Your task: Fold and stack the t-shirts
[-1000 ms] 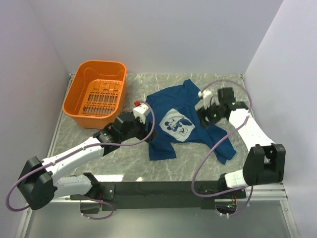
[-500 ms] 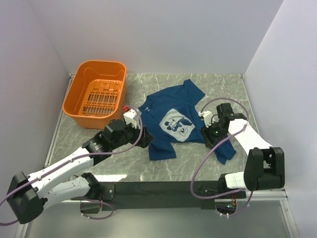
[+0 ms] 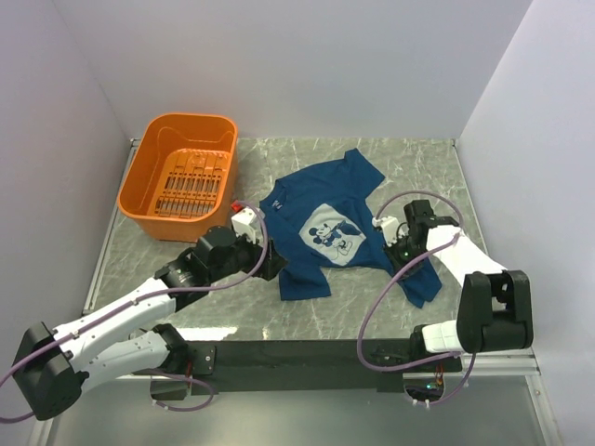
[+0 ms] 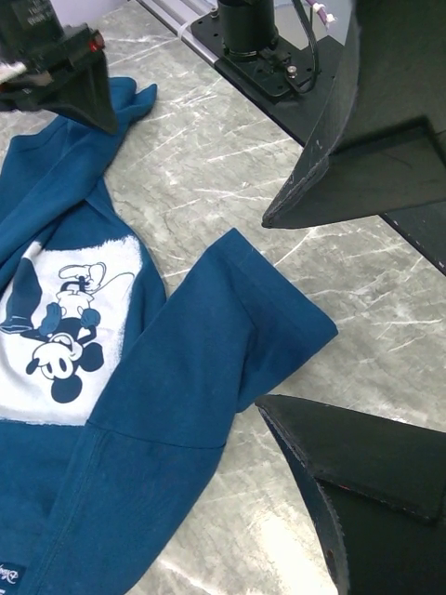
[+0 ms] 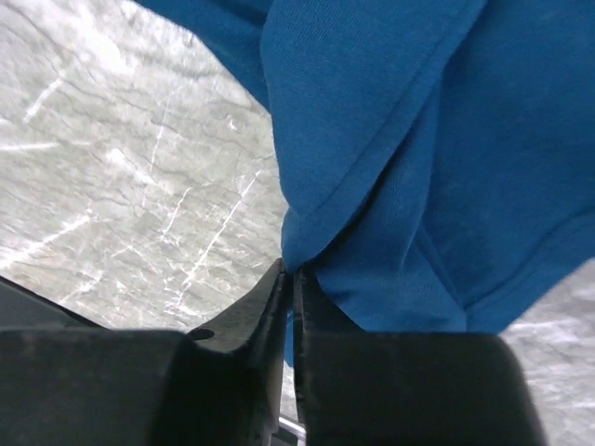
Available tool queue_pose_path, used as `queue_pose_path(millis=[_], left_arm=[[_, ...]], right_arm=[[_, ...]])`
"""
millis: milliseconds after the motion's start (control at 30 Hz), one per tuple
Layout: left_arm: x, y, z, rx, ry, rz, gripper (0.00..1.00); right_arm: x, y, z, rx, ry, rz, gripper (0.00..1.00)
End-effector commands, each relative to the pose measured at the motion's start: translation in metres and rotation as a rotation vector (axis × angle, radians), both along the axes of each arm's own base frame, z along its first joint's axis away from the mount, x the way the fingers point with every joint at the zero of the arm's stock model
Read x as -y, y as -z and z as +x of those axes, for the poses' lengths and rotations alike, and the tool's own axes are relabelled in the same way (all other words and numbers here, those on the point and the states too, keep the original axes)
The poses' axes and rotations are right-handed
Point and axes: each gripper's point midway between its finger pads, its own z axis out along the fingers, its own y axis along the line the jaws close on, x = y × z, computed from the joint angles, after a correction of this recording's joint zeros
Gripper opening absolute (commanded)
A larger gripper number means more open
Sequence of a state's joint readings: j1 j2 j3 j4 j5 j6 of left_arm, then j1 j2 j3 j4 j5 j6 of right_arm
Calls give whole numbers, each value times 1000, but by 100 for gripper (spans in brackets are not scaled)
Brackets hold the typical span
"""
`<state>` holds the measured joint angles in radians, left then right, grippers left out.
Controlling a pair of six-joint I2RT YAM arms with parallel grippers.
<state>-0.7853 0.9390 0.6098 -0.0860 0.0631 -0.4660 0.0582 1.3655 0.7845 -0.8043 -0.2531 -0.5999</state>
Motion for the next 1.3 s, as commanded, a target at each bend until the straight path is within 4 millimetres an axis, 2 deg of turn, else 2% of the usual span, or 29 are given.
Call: queue_pose_path(millis=[0,167,267,300,367,433,467,533,567,600,633,667,700,733,767,800,833,900,933,967,1100,1167,1200,1233,1267], left_arm=[[7,-7,6,21,4,-24,77],[26,-2,12,36,76,-19,77],[40,-9,15,65,112,-22,77],[44,-4,18,62,116,-7,77],[56,-10,19,102,148,6,78],[68,-4,22,132,185,37,78],[77,-1,19,143,214,47,78],[92,8,24,158,250,88,78],[102,5,24,170,270,92,78],[109,23,26,156,291,138,78],[113,29,27,151,299,159,78],[122,28,28,159,312,164,78],[126,43,29,137,317,195,78],[128,49,30,130,315,213,78],[132,54,31,125,318,221,78],[132,56,31,123,318,225,78],[132,56,34,130,307,225,78],[129,59,35,134,296,240,79],[126,59,38,141,277,252,79],[123,60,38,138,268,264,79],[104,59,48,113,139,287,79],[89,60,52,82,59,280,79],[84,62,52,33,2,246,79],[77,63,55,0,-52,228,79],[69,68,53,-40,-90,212,79]], right_arm=[[0,-31,26,125,14,11,7],[5,-75,44,237,26,21,6],[9,-88,53,274,33,14,3],[10,-91,58,286,34,10,3],[24,-96,69,311,79,-7,2],[32,-99,83,336,105,-33,1],[39,-105,92,365,127,-50,1],[54,-111,117,427,207,-109,0],[60,-118,129,465,244,-129,0],[68,-130,152,554,303,-146,0],[84,-129,162,573,420,-204,0],[91,-138,175,619,478,-221,0],[99,-150,193,697,542,-232,0],[104,-147,205,718,616,-236,0],[117,-157,215,770,684,-279,0],[120,-167,231,838,723,-270,0],[123,-168,244,855,761,-270,3],[123,-170,260,857,774,-272,21],[120,-155,269,818,768,-270,29],[118,-168,281,838,766,-254,40],[115,-175,289,846,741,-250,55],[109,-184,279,861,680,-224,63],[102,-192,265,843,590,-216,63],[69,-173,254,767,428,-75,63],[57,-165,239,722,341,-21,63]])
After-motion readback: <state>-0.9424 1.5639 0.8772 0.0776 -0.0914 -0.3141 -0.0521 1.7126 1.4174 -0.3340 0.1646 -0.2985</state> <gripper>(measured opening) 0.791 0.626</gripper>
